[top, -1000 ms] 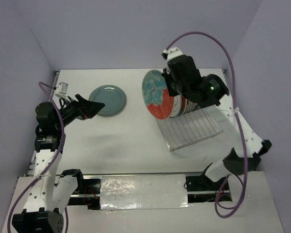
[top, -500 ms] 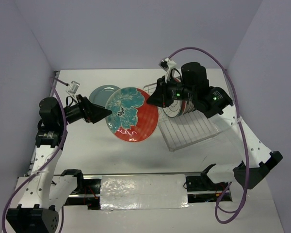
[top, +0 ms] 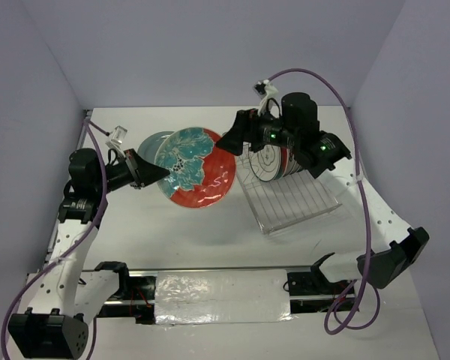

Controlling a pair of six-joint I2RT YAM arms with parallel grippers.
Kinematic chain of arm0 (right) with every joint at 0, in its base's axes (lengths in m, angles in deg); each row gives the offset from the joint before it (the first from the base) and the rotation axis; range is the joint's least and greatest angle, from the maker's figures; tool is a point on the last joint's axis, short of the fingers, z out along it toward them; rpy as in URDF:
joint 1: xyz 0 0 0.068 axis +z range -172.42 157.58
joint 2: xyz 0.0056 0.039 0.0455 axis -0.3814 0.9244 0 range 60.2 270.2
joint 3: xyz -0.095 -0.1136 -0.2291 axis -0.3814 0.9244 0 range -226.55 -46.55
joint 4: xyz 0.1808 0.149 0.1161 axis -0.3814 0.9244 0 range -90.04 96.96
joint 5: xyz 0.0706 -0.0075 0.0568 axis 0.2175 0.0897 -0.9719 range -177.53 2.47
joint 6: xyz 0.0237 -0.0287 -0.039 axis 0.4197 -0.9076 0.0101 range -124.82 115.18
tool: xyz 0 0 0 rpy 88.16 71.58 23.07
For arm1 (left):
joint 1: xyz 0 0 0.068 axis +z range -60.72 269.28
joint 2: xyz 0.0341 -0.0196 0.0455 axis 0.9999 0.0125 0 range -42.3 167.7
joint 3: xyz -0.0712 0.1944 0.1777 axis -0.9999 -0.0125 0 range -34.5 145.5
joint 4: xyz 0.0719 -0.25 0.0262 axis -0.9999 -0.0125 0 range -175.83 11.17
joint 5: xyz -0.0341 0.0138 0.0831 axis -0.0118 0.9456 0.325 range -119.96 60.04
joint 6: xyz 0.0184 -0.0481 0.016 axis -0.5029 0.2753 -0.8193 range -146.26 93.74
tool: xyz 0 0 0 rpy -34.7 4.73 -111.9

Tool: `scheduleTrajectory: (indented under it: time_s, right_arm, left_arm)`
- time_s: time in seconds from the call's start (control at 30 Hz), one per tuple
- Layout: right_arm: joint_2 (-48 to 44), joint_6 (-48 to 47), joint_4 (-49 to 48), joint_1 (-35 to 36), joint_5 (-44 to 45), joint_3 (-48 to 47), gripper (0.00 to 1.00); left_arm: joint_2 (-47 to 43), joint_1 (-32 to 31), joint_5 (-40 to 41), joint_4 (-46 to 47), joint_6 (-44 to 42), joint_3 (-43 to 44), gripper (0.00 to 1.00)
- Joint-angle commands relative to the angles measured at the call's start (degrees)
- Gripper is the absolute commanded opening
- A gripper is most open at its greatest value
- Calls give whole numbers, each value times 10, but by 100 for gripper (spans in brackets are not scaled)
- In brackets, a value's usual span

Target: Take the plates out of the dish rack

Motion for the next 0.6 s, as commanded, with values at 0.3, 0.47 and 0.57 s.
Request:
scheduleTrajectory:
  time_s: [0.3, 0.47, 0.57]
  right_arm:
    - [-181, 26, 58, -66, 339, 93, 100]
    - [-229, 3, 74, -68, 316, 135, 100]
    - [-248, -3, 80, -66, 290, 151, 100]
  left_arm:
    - [207, 44, 323, -69, 83, 149, 0]
    - [373, 68, 269, -5, 111, 203, 0]
    - [439, 70, 268, 12, 111, 235, 0]
